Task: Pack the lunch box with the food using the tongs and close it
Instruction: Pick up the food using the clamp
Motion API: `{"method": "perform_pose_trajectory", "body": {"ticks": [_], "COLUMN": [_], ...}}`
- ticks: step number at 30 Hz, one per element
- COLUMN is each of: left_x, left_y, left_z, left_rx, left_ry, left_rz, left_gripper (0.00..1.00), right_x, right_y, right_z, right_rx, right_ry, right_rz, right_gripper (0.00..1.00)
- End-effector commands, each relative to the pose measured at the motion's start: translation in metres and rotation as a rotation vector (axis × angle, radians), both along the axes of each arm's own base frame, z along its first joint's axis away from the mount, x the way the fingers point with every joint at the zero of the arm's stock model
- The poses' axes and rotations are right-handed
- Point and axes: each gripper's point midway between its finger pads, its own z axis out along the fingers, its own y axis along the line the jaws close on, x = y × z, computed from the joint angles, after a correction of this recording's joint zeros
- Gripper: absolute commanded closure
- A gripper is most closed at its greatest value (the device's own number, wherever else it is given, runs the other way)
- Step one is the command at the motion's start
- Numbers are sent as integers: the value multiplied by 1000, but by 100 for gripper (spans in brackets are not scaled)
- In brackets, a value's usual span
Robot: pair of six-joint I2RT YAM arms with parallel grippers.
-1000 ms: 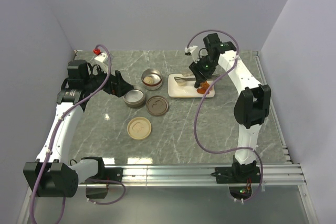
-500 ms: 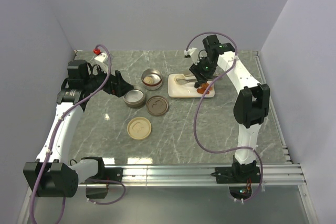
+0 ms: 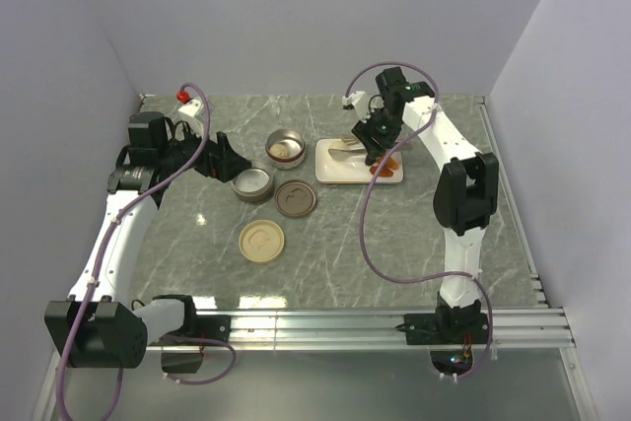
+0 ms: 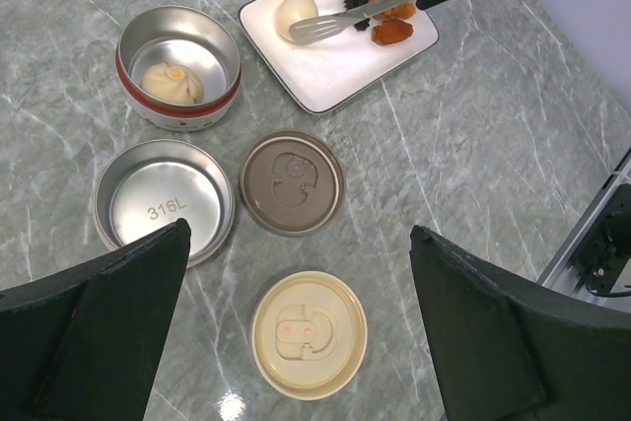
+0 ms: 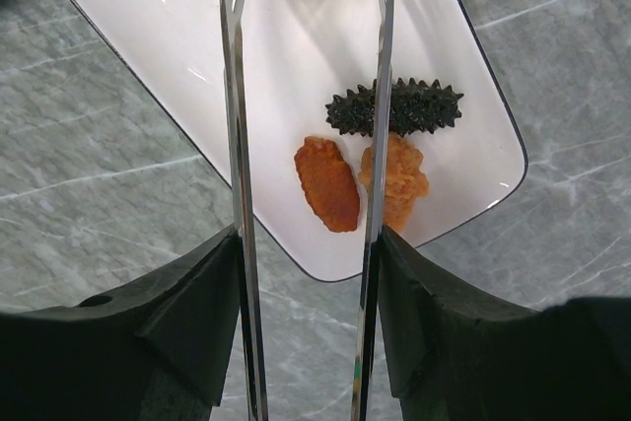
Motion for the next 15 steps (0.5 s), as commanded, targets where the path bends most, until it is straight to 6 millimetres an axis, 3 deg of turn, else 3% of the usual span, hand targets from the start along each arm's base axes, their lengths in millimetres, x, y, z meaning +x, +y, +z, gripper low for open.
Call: {"method": "perform_pose_trajectory", "body": {"ticks": [1,15], "left_x": [2,3], "left_y": [-3,-3], "left_z": [20,19], "left_rx": [-16,-13], "left_ry": [-47,-48], "left_rz": [-17,-19], "left_gripper": [1,1], "right_x": [13,4], "right_y": [12,11], "right_z": [13,7], "right_rx": [9,-10], "right_ry": [-63,-33], "right_rz": [20,32], "right_gripper": [40,47]}}
